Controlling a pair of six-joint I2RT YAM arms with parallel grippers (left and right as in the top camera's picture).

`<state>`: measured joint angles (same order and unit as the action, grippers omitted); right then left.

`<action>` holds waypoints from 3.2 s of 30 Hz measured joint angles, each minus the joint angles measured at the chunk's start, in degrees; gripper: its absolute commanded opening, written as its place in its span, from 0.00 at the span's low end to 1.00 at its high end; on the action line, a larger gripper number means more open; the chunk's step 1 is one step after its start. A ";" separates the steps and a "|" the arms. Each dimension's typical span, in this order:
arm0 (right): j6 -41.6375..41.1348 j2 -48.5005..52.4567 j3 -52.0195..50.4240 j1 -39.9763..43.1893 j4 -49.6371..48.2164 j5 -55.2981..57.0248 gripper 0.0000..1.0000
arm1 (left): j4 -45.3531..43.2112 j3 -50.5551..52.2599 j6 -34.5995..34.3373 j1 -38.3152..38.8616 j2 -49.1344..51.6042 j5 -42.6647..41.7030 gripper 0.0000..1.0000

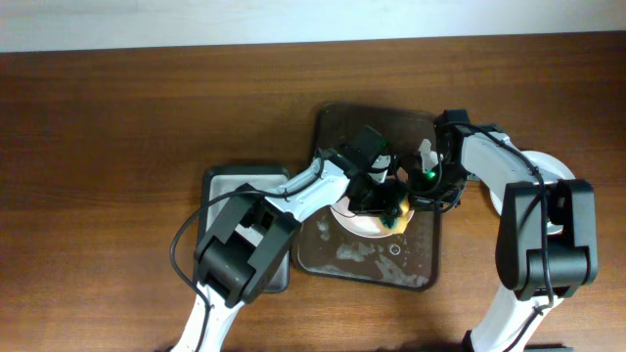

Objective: Clean dirty plates on tray and stack at the side

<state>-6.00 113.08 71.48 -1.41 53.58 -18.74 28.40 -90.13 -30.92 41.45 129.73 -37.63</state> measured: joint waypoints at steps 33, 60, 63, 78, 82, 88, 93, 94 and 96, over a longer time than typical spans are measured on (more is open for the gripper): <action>-1.36 -24.63 -0.33 -1.99 4.35 14.01 0.04 | 15.72 30.47 7.80 -20.63 -32.65 38.27 0.71; -15.98 -37.29 -0.33 -54.80 12.61 84.30 0.04 | 26.53 21.11 9.09 -22.14 -57.31 38.32 0.99; -16.06 -37.29 -0.35 -54.80 12.61 84.54 0.04 | 26.53 21.11 9.09 -22.14 -57.31 38.32 0.99; -18.97 -37.11 -0.35 -47.17 10.12 77.26 0.04 | 26.62 21.11 9.09 -22.14 -57.31 38.32 0.99; -21.03 -36.85 -0.37 -31.89 5.05 59.89 0.04 | 26.64 21.11 9.09 -22.14 -57.31 38.32 1.00; -14.80 -34.99 -0.39 18.43 -4.00 14.27 0.04 | 26.64 21.11 9.09 -22.14 -57.31 38.34 0.99; -14.49 -27.10 -0.39 41.51 -6.93 5.51 0.04 | 26.67 21.11 9.09 -22.14 -57.31 38.34 0.99; -14.58 -24.33 -0.39 43.69 -7.54 4.90 0.04 | 26.67 21.11 9.09 -22.14 -57.31 38.34 0.99; -14.56 -18.21 -0.37 46.25 -8.02 4.44 0.04 | 26.69 21.11 9.09 -22.14 -57.31 38.34 0.99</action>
<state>-20.56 94.87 71.11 44.84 45.56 -14.31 55.09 -69.01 -21.82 19.31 72.42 0.71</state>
